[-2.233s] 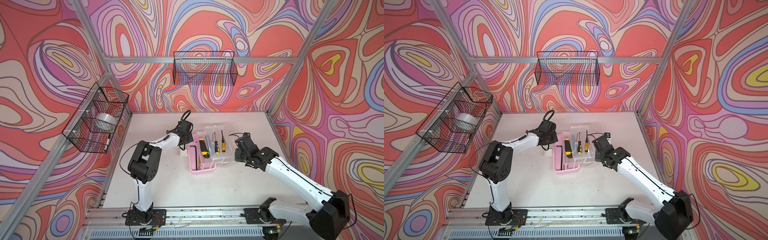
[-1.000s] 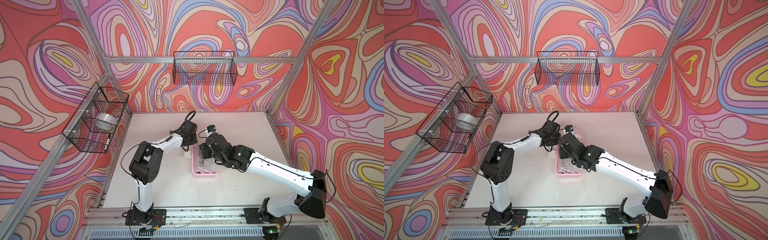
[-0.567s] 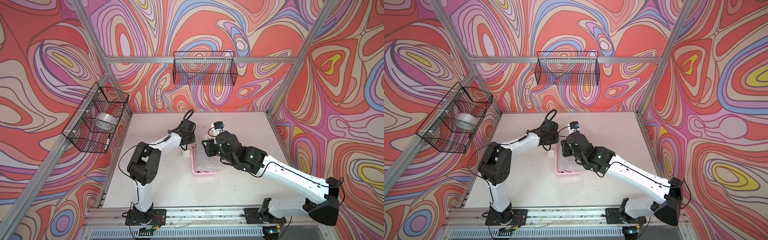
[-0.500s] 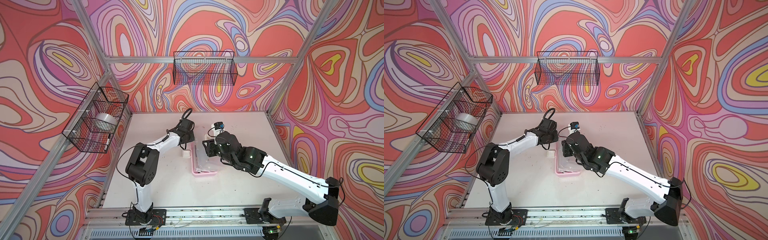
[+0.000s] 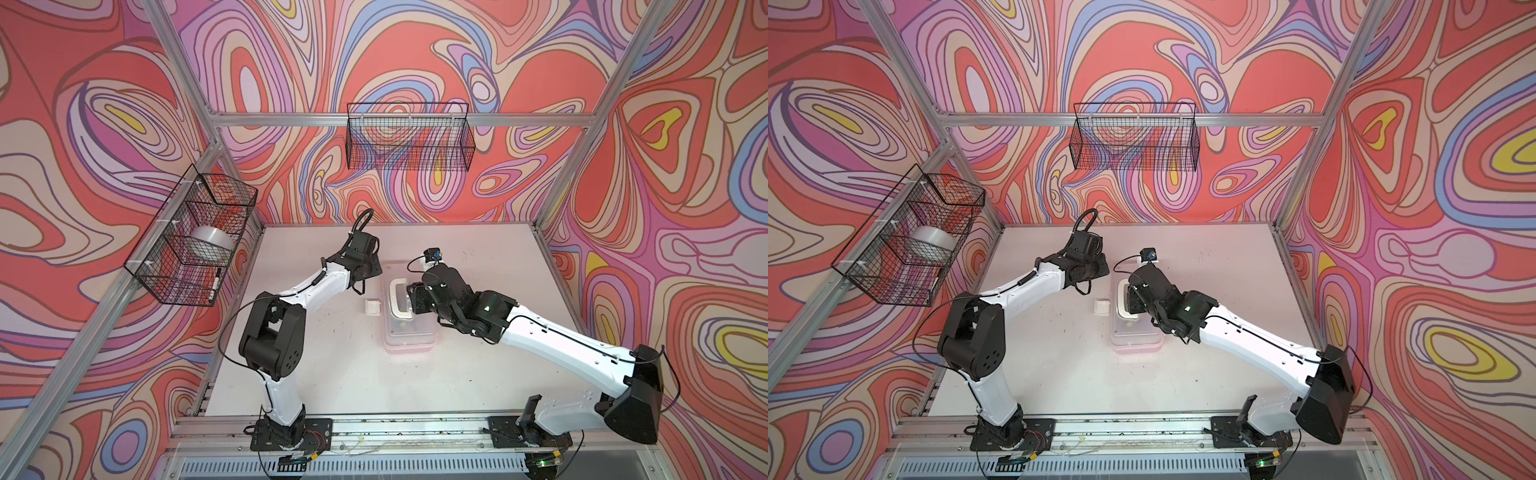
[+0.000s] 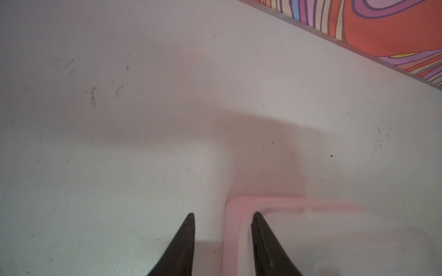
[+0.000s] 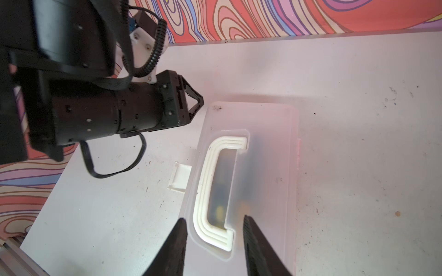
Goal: Pack the tool kit
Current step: 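Press the lid down with the right gripper while the left gripper reaches the white latch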
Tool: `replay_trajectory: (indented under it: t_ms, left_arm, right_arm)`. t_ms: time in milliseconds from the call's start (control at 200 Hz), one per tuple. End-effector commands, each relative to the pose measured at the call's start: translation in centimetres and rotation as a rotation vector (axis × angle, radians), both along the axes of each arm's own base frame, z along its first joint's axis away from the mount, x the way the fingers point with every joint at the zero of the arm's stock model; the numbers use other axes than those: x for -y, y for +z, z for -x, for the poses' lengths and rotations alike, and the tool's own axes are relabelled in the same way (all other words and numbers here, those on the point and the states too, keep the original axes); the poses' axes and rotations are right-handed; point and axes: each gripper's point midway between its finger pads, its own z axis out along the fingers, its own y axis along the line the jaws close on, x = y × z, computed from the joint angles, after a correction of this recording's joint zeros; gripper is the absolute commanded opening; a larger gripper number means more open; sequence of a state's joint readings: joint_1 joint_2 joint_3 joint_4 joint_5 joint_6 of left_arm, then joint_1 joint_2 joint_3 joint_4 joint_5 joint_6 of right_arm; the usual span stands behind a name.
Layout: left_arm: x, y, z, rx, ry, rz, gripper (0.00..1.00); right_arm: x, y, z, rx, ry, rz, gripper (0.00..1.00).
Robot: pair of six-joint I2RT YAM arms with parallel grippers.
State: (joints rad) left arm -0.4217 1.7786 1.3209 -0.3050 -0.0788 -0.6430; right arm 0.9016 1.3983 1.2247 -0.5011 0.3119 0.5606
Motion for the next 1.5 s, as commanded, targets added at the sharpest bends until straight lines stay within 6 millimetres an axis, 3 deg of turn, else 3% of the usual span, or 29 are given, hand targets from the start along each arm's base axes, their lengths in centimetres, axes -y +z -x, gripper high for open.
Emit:
replay_trajectory:
  t_ms: [0,270,416,621,1021,1232,1377,1492]
  left_arm:
    - [-1.4,1.7,1.2,0.04,-0.015,0.016,0.4]
    - [-1.0,1.5,6.8,0.093,-0.135,0.156,0.42]
    - [-0.9,0.7,8.4,0.084,-0.172,0.184,0.45]
    - [-0.2,-0.8,9.1,0.046,-0.215,0.204,0.46]
    - [-0.2,-3.5,10.7,-0.024,-0.21,0.237,0.42]
    - [1.1,-4.6,11.5,-0.05,-0.236,0.329,0.4]
    - [2.1,-5.0,11.6,-0.069,-0.247,0.403,0.35]
    - [2.1,-5.6,11.6,-0.085,-0.23,0.421,0.23]
  right_arm:
    - [-0.9,-0.7,-0.3,-0.024,0.024,0.007,0.41]
    - [-2.7,-3.2,0.3,-0.131,0.081,0.002,0.39]
    - [-3.0,-5.1,0.7,-0.187,0.093,0.016,0.38]
    - [-3.3,-6.9,1.0,-0.235,0.095,0.025,0.38]
    - [-2.9,-7.3,0.8,-0.246,0.08,0.036,0.37]
    - [-3.0,-7.7,0.6,-0.259,0.079,0.043,0.37]
    - [-3.0,-8.0,0.6,-0.268,0.083,0.046,0.37]
    - [-2.9,-8.1,0.5,-0.269,0.082,0.05,0.36]
